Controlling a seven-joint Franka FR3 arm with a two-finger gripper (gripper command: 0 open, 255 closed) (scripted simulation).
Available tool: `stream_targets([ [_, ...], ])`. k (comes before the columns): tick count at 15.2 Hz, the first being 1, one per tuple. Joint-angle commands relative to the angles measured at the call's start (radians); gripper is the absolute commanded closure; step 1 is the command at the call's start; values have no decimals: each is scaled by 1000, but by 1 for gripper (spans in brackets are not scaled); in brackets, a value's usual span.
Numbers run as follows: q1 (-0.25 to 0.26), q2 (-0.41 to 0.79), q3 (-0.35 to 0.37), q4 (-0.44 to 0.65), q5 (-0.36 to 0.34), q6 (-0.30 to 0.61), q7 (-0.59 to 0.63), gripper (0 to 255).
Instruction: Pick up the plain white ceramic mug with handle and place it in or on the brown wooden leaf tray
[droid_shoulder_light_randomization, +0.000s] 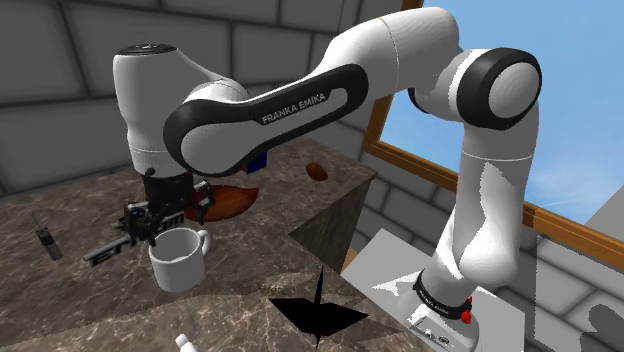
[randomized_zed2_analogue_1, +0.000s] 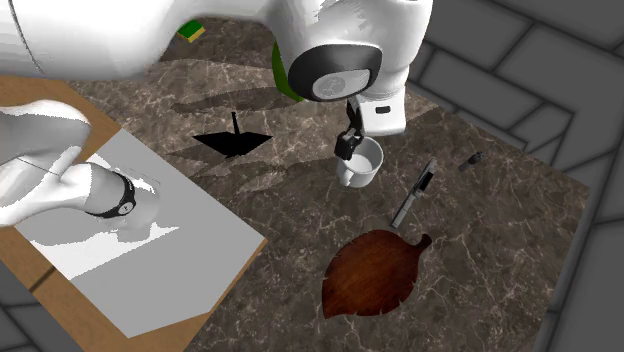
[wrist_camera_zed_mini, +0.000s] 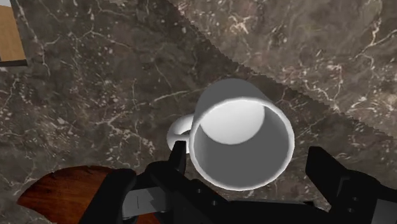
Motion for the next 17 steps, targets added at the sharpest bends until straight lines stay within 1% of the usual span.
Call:
stream_targets([
  [1,44,90,-10,90,-48,-16,40,0],
  [3,94,176,-24,187,-87,-38,71,0],
  [4,103,190,-27,203,-93,-42,75,0],
  [11,108,229,-43,157,-118,38,90,0],
  [17,108,228,-43,157,-118,38,90,0],
])
